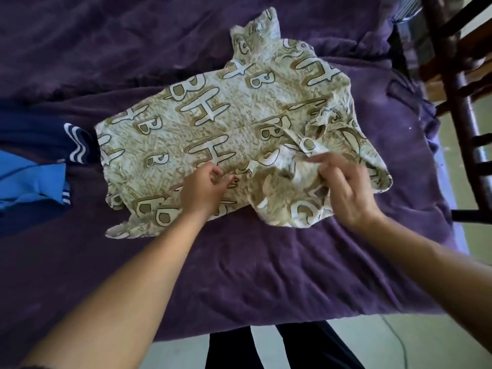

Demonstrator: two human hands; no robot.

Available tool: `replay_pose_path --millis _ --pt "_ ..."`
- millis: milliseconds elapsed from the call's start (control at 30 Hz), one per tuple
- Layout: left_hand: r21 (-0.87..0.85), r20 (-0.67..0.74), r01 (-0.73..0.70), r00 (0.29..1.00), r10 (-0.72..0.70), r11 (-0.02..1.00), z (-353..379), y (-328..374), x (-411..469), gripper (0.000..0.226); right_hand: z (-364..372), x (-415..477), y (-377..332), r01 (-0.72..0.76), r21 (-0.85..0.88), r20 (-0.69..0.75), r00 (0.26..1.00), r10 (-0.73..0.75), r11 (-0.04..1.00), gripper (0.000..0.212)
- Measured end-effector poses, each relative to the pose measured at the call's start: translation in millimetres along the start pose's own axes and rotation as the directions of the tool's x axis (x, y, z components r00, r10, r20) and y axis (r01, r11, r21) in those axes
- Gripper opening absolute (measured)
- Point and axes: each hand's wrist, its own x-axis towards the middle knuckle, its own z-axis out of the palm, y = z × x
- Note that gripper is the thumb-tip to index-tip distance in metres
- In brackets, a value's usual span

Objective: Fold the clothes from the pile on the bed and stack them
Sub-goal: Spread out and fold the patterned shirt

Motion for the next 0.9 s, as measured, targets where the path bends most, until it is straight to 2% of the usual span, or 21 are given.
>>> replay_pose_path --millis 67,100,133,200,233,267,333,367,433,467,500,567,667,700,733,800,867,900 --pt "0.184 -0.113 -0.131 0.982 0.154 0.974 6.5 -2.8 -19.7 0.02 -4.5 -31.8 23.9 0.034 -0.19 0.154 0.988 -0.004 0.981 0.031" --pt "0.257 -0.158 -0.175 0.963 0.22 0.951 8.3 -10.0 -31.4 0.019 -8.1 -47.2 39.4 0.059 -0.319 0.184 0.983 0.001 0.946 0.033" --pt "0.306 -0.196 -0.202 0.943 0.269 0.93 8.8 -19.3 -43.0 0.017 -12.9 -61.2 54.5 0.025 -0.426 0.139 0.99 0.038 0.904 0.036" --pt "0.393 -0.22 -0.255 0.907 0.36 0.884 8.7 -44.4 -66.2 0.014 -19.9 -85.7 72.1 -0.167 -0.461 -0.063 0.986 0.156 0.871 0.033" --pt "0.447 -0.187 -0.269 0.905 0.383 0.853 8.8 -57.6 -77.9 0.017 -17.1 -98.9 75.7 -0.227 -0.441 -0.113 0.974 0.198 0.868 0.023" --pt "0.507 -0.125 -0.269 0.917 0.379 0.819 9.0 -69.3 -87.4 0.027 -7.3 -112.2 73.0 -0.272 -0.403 -0.101 0.962 0.252 0.874 0.01" --pt "0.626 0.011 -0.236 0.955 0.295 0.743 7.9 -89.9 -91.2 0.061 26.9 -132.2 59.5 -0.403 -0.27 0.059 0.899 0.433 0.874 0.014" --pt "0.665 0.028 -0.192 0.972 0.233 0.722 6.2 -97.4 -88.1 0.07 48.6 -137.4 53.1 -0.538 -0.151 0.17 0.812 0.558 0.829 0.021" --pt "0.688 -0.031 -0.07 0.992 0.126 0.723 -0.8 -105.5 -78.5 0.062 91.3 -140.0 56.1 -0.763 0.017 0.325 0.615 0.718 0.646 0.041" --pt "0.686 -0.076 -0.007 0.994 0.081 0.727 -5.7 -108.2 -73.7 0.051 109.8 -137.7 65.4 -0.807 0.032 0.307 0.569 0.762 0.59 0.057" --pt "0.687 -0.109 0.042 0.993 0.045 0.725 -11.5 -110.6 -70.0 0.04 125.0 -132.0 72.0 -0.833 0.076 0.224 0.55 0.805 0.548 0.074" --pt "0.697 -0.129 0.061 0.991 0.041 0.715 -22.7 -115.5 -66.6 0.027 136.4 -115.0 76.0 -0.854 0.117 0.015 0.512 0.859 0.507 0.087" --pt "0.685 -0.123 0.004 0.986 0.11 0.728 -34.0 -118.3 -76.7 0.025 126.1 -101.1 78.2 -0.84 -0.147 -0.27 0.542 0.796 0.522 0.079" --pt "0.682 -0.123 -0.018 0.983 0.138 0.731 -35.6 -119.4 -83.4 0.028 121.9 -101.7 77.9 -0.836 -0.212 -0.306 0.548 0.778 0.506 0.079" --pt "0.683 -0.124 -0.037 0.978 0.166 0.729 -36.5 -120.8 -90.3 0.032 118.8 -102.3 76.9 -0.844 -0.2 -0.301 0.536 0.789 0.497 0.076" --pt "0.686 -0.089 -0.107 0.969 0.229 0.72 -37.9 -125.0 -104.7 0.038 116.0 -101.5 66.3 -0.843 -0.023 -0.204 0.53 0.823 0.537 0.047" --pt "0.68 -0.048 -0.173 0.959 0.278 0.713 -44.7 -131.2 -115.1 0.042 99.6 -96.1 41.4 -0.743 0.064 -0.235 0.637 0.734 0.666 0.013" --pt "0.681 -0.029 -0.19 0.958 0.285 0.708 -49.8 -133.6 -121.3 0.044 85.5 -92.0 27.0 -0.662 0.022 -0.308 0.708 0.635 0.749 0.012"
